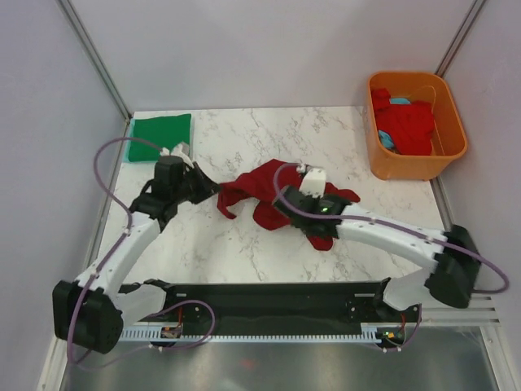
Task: Fold and stack the t-shirts
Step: Flatten the tshirt out
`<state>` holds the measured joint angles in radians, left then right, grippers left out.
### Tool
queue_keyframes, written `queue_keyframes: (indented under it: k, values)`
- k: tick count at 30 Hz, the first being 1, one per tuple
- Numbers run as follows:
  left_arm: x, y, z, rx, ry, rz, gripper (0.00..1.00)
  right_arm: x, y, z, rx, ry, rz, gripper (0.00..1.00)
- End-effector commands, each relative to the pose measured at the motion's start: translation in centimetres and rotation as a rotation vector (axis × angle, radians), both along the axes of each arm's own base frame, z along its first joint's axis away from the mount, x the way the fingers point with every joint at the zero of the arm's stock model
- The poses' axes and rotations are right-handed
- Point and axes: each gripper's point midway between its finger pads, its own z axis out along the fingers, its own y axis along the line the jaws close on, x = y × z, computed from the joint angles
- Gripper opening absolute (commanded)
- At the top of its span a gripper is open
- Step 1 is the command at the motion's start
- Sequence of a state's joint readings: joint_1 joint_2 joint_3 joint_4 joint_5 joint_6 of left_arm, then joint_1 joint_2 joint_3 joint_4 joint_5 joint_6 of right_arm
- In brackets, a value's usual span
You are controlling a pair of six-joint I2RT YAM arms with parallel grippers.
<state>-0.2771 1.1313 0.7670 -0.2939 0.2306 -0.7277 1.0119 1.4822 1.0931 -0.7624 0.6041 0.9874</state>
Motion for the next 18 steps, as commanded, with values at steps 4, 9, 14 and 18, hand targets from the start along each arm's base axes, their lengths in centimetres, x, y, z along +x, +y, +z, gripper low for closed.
queue_keyframes:
  k: [4,9,14,18]
  values:
    - [0.7,4.1,16.6,0.122,-0.402,0.123,0.02,2.1,-10.7,19.7,0.080,-0.405,-0.147,0.00]
    - [-0.2,4.7,21.8,0.131,-0.491,0.129,0.02,1.1,-13.8,25.3,0.111,-0.510,-0.180,0.00]
    - [-0.8,5.0,20.2,0.147,-0.467,0.122,0.02,0.4,-15.2,25.0,0.079,-0.507,-0.204,0.00]
    - [-1.0,5.9,17.1,0.217,-0.412,0.136,0.02,0.1,-15.9,23.4,0.061,-0.490,-0.227,0.00]
